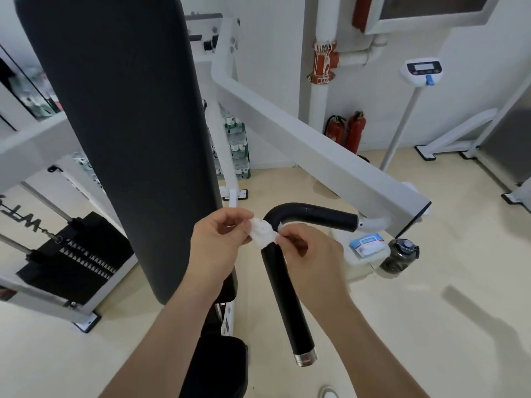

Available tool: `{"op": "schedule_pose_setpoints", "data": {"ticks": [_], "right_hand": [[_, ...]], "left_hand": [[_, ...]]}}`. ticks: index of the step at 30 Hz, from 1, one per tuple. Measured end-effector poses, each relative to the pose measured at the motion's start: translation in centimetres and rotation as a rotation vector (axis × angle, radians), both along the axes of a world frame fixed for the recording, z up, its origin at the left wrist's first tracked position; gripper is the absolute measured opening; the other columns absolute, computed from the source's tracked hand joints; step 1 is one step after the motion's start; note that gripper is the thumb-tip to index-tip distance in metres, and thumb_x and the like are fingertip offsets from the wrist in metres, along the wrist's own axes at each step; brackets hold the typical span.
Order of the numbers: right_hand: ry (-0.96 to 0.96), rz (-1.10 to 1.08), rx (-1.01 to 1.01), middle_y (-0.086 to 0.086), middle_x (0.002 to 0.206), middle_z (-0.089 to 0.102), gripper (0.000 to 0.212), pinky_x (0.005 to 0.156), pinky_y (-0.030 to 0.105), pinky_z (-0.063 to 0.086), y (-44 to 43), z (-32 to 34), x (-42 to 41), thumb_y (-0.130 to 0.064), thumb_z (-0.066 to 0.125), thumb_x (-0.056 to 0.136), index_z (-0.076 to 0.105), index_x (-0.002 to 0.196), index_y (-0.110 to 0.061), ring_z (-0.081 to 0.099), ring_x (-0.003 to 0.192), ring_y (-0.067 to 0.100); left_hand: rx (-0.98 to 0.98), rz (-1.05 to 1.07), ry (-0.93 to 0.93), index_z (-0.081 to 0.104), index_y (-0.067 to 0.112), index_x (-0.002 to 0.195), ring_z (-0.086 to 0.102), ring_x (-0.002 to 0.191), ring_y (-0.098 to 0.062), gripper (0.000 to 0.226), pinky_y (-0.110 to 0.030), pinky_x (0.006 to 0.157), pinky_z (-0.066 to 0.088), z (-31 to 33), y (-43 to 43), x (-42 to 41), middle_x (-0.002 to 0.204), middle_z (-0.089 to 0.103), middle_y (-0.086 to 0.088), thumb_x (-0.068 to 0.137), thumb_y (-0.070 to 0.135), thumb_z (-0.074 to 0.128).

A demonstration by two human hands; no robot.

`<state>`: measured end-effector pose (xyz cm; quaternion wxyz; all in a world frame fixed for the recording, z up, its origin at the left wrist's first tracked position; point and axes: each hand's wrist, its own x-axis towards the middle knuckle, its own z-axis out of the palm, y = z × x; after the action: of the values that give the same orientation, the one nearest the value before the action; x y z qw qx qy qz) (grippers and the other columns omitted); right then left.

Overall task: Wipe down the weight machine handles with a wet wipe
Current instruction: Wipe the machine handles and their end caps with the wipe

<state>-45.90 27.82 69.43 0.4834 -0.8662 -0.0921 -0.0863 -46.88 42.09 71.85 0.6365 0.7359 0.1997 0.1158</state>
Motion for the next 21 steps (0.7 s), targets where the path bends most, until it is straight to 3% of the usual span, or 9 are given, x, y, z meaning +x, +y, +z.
{"op": "schedule_pose_setpoints", "data": {"ticks": [4,6,8,10,13,15,17,19,21], "right_hand": [[-0.003,0.034,-0.031,-0.014,0.070,0.062,0.012,0.064,0.008,0.040,-0.5,-0.1,0.0,-0.012,0.063,0.085,0.070,0.085,-0.023,0.057,0.067,0.006],[0.039,0.042,0.044,-0.013,0.066,0.063,0.022,0.062,0.011,0.043,-0.5,-0.1,0.2,-0.007,0.062,0.083,0.065,0.078,-0.029,0.059,0.066,0.007],[0.111,0.018,0.141,-0.014,0.065,0.065,0.031,0.065,0.019,0.051,-0.5,-0.3,0.3,-0.007,0.062,0.085,0.061,0.073,-0.035,0.063,0.064,0.006],[0.183,-0.018,0.223,-0.015,0.067,0.066,0.029,0.068,0.030,0.057,-0.5,-0.6,0.3,-0.007,0.063,0.086,0.061,0.073,-0.033,0.065,0.063,0.008],[0.210,-0.051,0.242,-0.010,0.064,0.062,0.023,0.066,0.030,0.055,-0.4,-0.8,-0.2,-0.009,0.062,0.087,0.057,0.080,-0.029,0.061,0.062,0.008],[0.127,-0.018,0.124,-0.008,0.062,0.058,0.019,0.060,0.025,0.048,-0.1,-0.6,-0.6,-0.009,0.059,0.087,0.055,0.088,-0.028,0.056,0.061,0.010],[0.013,0.000,-0.035,-0.007,0.065,0.057,0.018,0.060,0.025,0.041,0.2,-0.4,-0.8,-0.010,0.055,0.087,0.060,0.095,-0.025,0.051,0.062,0.011],[-0.051,-0.018,-0.091,-0.008,0.073,0.060,0.015,0.061,0.024,0.041,0.4,-0.4,-1.0,-0.017,0.052,0.090,0.064,0.096,-0.021,0.053,0.065,0.010],[-0.097,-0.001,-0.139,-0.008,0.081,0.063,0.023,0.062,0.022,0.042,0.4,-0.3,-2.0,-0.030,0.045,0.092,0.065,0.101,-0.020,0.056,0.070,0.008]], "left_hand": [[0.633,-0.191,-0.130,0.066,0.037,0.098,0.050,0.097,0.000,0.017,-0.014,0.082,0.040,0.4,-0.9,-1.7,0.104,0.052,0.017,0.088,0.026,0.057],[0.825,-0.300,-0.132,0.065,0.038,0.100,0.046,0.091,0.001,0.018,-0.013,0.079,0.038,0.1,-1.3,-2.0,0.102,0.048,0.018,0.083,0.032,0.064],[0.745,-0.242,-0.092,0.064,0.037,0.089,0.053,0.082,-0.001,0.014,-0.013,0.072,0.045,0.1,-1.2,-2.1,0.093,0.055,0.019,0.083,0.025,0.068],[0.496,-0.133,-0.067,0.065,0.031,0.083,0.060,0.078,-0.004,0.012,-0.016,0.071,0.052,0.6,-0.7,-1.9,0.082,0.064,0.014,0.085,0.019,0.068],[0.137,0.072,-0.033,0.066,0.028,0.084,0.065,0.071,-0.009,0.014,-0.022,0.068,0.057,1.0,0.2,-1.2,0.077,0.069,0.008,0.086,0.014,0.066],[0.313,0.130,-0.016,0.063,0.029,0.081,0.061,0.069,-0.004,0.018,-0.017,0.068,0.053,0.8,0.4,-0.8,0.077,0.066,0.012,0.083,0.012,0.067],[0.683,0.082,-0.063,0.062,0.027,0.085,0.055,0.075,-0.004,0.021,-0.010,0.068,0.045,0.6,0.0,-0.9,0.087,0.059,0.016,0.081,0.007,0.066],[0.906,-0.007,-0.215,0.068,0.020,0.097,0.054,0.084,-0.005,0.028,-0.015,0.073,0.046,0.0,-0.3,-1.4,0.099,0.057,0.009,0.079,-0.001,0.064],[0.987,-0.056,-0.320,0.071,0.013,0.103,0.058,0.087,-0.012,0.033,-0.022,0.072,0.050,-0.7,-0.6,-2.1,0.101,0.062,0.002,0.079,-0.007,0.061]]}}
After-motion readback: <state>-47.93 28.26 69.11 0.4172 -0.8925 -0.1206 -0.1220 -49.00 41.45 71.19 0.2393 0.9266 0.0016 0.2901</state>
